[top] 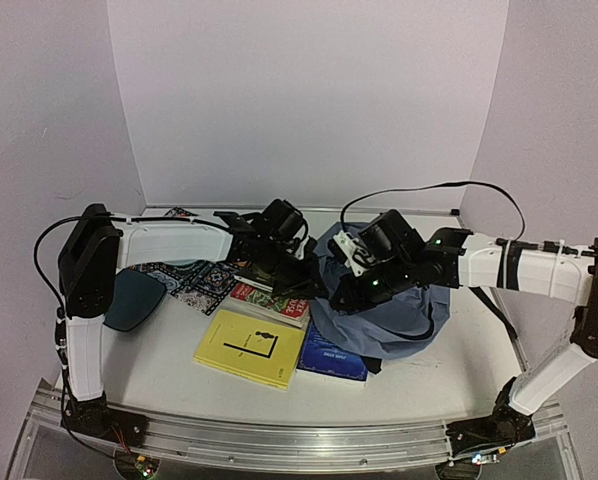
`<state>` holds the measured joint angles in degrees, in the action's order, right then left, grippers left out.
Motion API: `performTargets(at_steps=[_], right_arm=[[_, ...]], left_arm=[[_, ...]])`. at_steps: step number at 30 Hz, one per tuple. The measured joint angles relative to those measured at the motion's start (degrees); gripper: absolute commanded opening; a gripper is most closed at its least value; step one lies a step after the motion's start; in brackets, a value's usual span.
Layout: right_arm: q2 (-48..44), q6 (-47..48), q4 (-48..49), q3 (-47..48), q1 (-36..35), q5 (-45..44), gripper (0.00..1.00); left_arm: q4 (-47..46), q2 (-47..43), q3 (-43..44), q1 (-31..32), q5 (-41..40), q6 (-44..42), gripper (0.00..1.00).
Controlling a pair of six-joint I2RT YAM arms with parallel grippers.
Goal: Pack the student bag
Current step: Hold the largest pocket of the student bag, then unzip the largest pocket of the student bag, then hold the largest pocket of the student bag.
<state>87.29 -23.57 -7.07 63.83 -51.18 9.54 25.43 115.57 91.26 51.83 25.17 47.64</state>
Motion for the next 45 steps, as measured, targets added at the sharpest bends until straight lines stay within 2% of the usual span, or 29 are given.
performTargets(at_steps=[6, 18, 24, 29, 35, 37, 42, 45], right_arm=[[-3.32, -0.07, -4.7, -1.27, 0.0, -3.37, 0.0], [-21.75, -5.79, -25.42, -9.49, -0.13, -19.54, 0.0], [-22.99, -12.44, -32.11, -12.09, 3.48, -26.1, 0.0], [-23.21, -16.37, -31.78, -12.28, 6.05, -27.76, 0.0], [-23.23, -13.55, -28.83, -12.02, 6.43, -25.99, 0.0], [-23.23, -11.78, -28.35, -11.54, 6.54, -24.94, 0.0], [-23.87, -7.43, -26.58, -10.27, 6.54, -21.16, 0.0], [-24.63, -5.18, -25.77, -10.1, 6.54, -18.64, 0.0]], left_arm=[[-0.57, 0.0, 0.0, 0.07, -0.94, 0.33, 0.0], [-1.73, -2.71, -1.4, -1.18, -0.09, -0.7, 0.0], [-1.62, -5.01, -4.66, -3.32, 0.85, -3.91, 0.0], [-1.68, -6.71, -7.45, -3.61, 0.5, -8.44, 0.01], [-0.76, -9.2, -8.11, -3.43, -3.13, -15.56, 0.39], [-0.42, -10.56, -8.04, -3.06, -4.87, -18.64, 0.49], [0.24, -14.25, -6.03, -1.99, -8.74, -24.81, 0.6], [0.07, -15.72, -3.41, -0.74, -10.36, -29.49, 0.62]])
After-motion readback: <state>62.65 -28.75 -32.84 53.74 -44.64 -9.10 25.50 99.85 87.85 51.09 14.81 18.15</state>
